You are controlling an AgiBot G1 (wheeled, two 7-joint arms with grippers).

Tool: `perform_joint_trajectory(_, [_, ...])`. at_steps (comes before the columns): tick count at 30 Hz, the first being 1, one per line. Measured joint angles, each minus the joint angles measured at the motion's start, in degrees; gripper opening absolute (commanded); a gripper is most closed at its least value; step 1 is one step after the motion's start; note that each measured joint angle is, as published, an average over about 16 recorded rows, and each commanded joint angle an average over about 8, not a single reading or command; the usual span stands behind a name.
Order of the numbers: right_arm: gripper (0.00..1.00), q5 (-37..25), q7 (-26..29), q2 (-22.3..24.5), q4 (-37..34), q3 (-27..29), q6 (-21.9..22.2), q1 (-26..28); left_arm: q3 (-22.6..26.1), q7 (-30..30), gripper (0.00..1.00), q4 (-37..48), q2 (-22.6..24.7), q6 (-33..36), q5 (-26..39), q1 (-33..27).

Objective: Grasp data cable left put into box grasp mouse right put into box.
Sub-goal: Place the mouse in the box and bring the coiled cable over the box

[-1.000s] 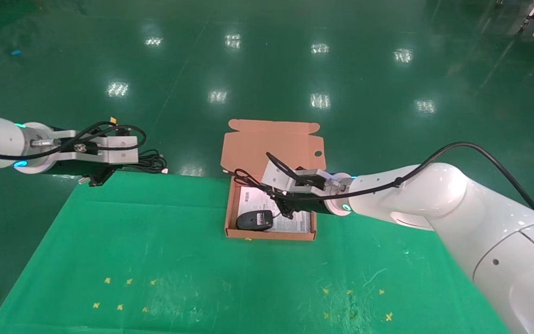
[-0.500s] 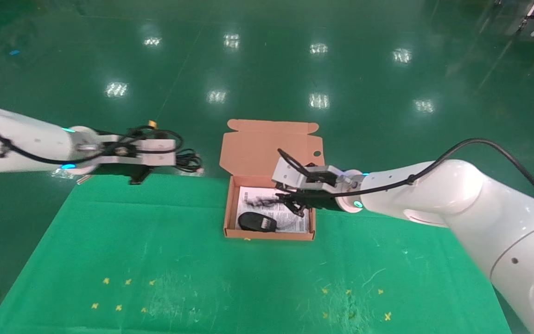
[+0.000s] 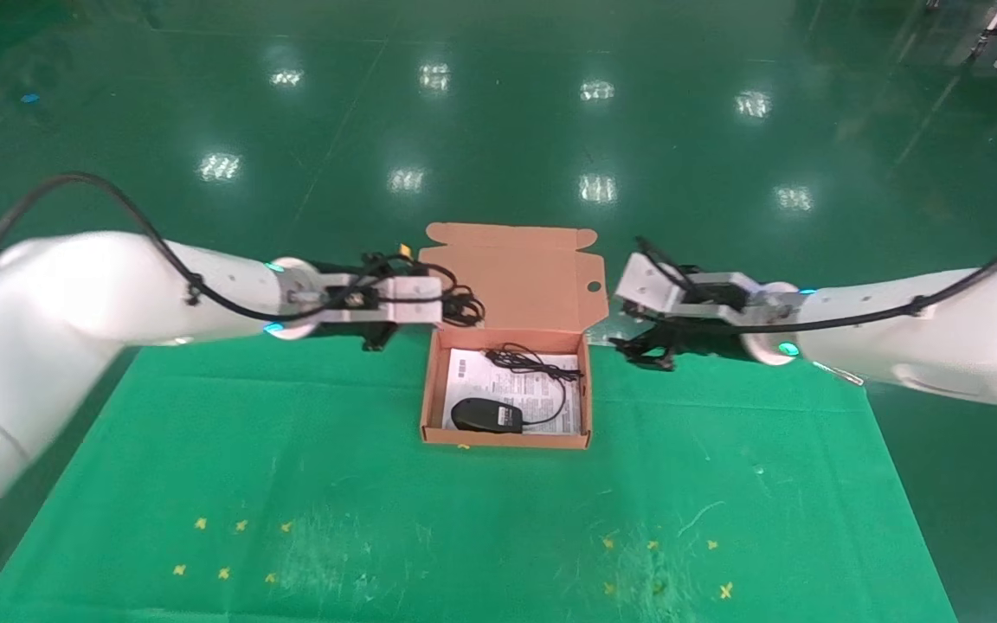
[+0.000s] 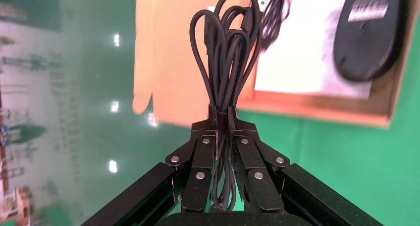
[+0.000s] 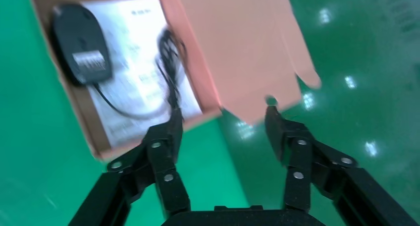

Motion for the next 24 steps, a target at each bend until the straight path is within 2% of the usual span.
perform_joint_trajectory(8, [1.00,-2.28,4.48,8.50,7.85,-0.87,0.61,0.58,0.81,10.32,0.00,5.87,4.98,-3.80,-9.27,2.59])
perform_joint_trajectory(14, [1.00,-4.33,9.16,13.43,14.79,-1.83,1.50,0.26,3.86,13.92,0.00,5.40,5.64,-5.37,-15.35,4.23])
perform_joint_trajectory(15, [1.00,-4.67,9.89,14.06,15.81,-1.99,1.66,0.19,4.45,14.19,0.04,5.23,5.68,-5.57,-16.20,4.43])
perform_joint_trajectory(22, [1.00,-6.36,13.46,16.76,20.56,-2.81,2.48,-0.14,7.51,14.94,0.91,4.43,5.79,-6.64,-20.00,5.07])
perform_joint_trajectory(23, [1.00,-6.50,13.72,16.93,20.88,-2.88,2.55,-0.16,7.74,14.97,1.00,4.39,5.80,-6.73,-20.28,5.10])
perform_joint_trajectory(24, [1.00,-6.61,13.93,17.06,21.13,-2.93,2.61,-0.18,7.92,14.99,1.00,4.36,5.81,-6.79,-20.51,5.12])
